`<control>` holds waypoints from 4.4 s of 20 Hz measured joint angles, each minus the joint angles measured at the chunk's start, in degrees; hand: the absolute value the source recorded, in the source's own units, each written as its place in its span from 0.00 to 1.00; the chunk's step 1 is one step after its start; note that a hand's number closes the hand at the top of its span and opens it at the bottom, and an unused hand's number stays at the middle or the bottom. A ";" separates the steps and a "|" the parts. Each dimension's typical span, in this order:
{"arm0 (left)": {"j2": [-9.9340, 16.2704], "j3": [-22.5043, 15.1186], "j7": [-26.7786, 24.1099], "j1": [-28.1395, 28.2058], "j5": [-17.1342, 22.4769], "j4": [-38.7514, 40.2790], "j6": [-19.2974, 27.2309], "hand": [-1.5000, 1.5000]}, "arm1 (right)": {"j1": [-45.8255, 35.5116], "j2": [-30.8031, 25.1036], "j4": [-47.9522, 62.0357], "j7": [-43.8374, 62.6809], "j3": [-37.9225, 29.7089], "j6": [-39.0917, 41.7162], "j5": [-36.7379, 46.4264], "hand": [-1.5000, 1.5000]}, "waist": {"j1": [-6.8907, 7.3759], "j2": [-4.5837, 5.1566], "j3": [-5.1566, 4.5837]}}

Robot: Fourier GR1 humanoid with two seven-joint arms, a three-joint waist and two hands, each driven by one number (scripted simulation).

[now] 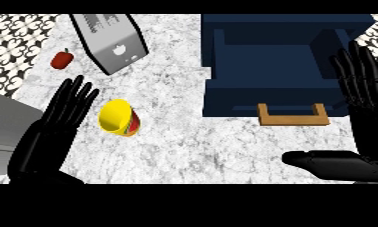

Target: Pick up the cup, place it into the drawer and close the drawer

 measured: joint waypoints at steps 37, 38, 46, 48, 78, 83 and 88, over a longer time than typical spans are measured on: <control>6.22 12.11 -49.87 -26.52 -22.64 83.86 1.41 0.00 | 0.31 2.37 3.68 -4.49 -1.18 3.37 1.48 0.00 | -0.74 0.22 -0.08; 6.32 12.24 -50.71 -27.25 -22.88 85.59 1.71 0.00 | -0.11 2.16 3.79 -4.31 -1.44 3.51 1.34 0.00 | -0.80 0.25 -0.09; 6.81 12.23 -53.69 -30.67 -24.22 91.84 2.47 0.00 | -1.78 1.51 4.97 -3.82 -2.56 4.41 0.23 0.00 | -1.04 0.39 -0.14; 6.97 12.51 -53.95 -31.42 -24.13 92.82 2.36 0.00 | -1.73 1.63 4.44 -3.48 -2.32 4.42 0.28 0.00 | -1.16 0.43 -0.16; 0.87 11.94 -50.59 -35.35 -20.45 90.36 -10.09 1.00 | -2.09 1.65 7.09 -4.40 -2.90 5.41 -0.19 0.00 | -1.36 0.50 -0.19; 0.89 12.16 -52.13 -34.51 -19.58 88.03 -9.51 1.00 | -2.63 1.06 7.43 -4.24 -3.57 5.62 -0.36 0.00 | -1.18 0.49 -0.18; 2.61 17.06 -54.71 -32.85 -15.24 86.45 -5.56 1.00 | -1.80 1.60 6.09 -3.84 -2.94 5.24 0.07 0.00 | -0.96 0.44 -0.19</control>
